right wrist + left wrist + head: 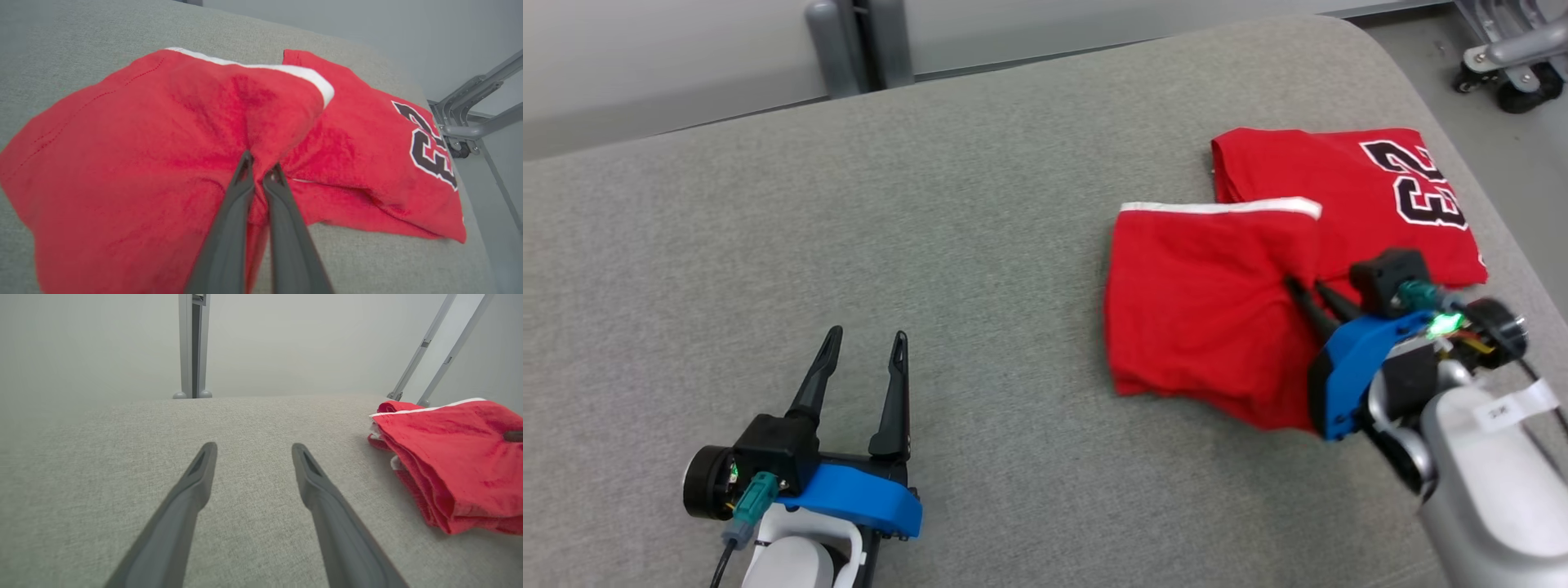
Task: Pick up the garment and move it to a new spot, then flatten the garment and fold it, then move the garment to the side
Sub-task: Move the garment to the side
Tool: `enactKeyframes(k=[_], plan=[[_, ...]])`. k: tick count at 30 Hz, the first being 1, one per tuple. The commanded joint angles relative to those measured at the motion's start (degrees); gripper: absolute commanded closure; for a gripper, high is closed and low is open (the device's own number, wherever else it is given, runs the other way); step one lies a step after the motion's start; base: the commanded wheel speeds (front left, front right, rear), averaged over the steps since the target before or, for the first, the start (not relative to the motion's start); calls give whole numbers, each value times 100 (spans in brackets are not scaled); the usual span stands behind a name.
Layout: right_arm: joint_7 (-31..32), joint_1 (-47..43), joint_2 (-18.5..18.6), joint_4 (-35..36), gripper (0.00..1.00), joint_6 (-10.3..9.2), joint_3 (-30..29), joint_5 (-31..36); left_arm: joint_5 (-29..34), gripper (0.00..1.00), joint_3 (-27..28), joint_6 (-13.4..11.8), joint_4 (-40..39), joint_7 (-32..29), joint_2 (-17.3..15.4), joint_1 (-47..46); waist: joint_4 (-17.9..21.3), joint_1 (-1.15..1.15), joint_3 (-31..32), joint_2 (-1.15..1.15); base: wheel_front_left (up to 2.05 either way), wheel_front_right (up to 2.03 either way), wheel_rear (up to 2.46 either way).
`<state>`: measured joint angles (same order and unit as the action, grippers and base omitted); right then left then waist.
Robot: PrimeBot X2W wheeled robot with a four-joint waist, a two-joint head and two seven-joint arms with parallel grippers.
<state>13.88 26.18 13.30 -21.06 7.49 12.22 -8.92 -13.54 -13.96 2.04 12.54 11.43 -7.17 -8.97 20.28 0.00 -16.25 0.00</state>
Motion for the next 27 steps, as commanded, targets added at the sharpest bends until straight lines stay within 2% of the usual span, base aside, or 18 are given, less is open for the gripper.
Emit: enactKeyframes(k=[1, 8, 15, 23, 27], plan=[[69, 164, 188, 57, 100, 0, 4, 21, -22, 0, -11, -27, -22, 2, -31, 3, -94, 0, -35, 0, 0, 0, 0], [594, 488, 1121, 229, 100, 0, -169, -177, -43, 0, -55, -50, 0, 18, -23, -4, -482, 0, -103, 0, 0, 0, 0], [1060, 830, 1783, 137, 100, 0, -737, -566, 6, 0, -101, -55, -118, -46, -108, -94, -793, 0, -369, 0, 0, 0, 0], [1060, 1226, 1926, -523, 100, 0, -1438, -562, 89, 0, -264, -28, -255, -169, -156, -226, -1042, 0, -673, 0, 0, 0, 0], [983, 1367, 2074, -826, 100, -3, -1416, -293, 116, 0, -346, -13, -277, -214, -161, -255, -1073, 0, -759, 0, 0, 0, 0]])
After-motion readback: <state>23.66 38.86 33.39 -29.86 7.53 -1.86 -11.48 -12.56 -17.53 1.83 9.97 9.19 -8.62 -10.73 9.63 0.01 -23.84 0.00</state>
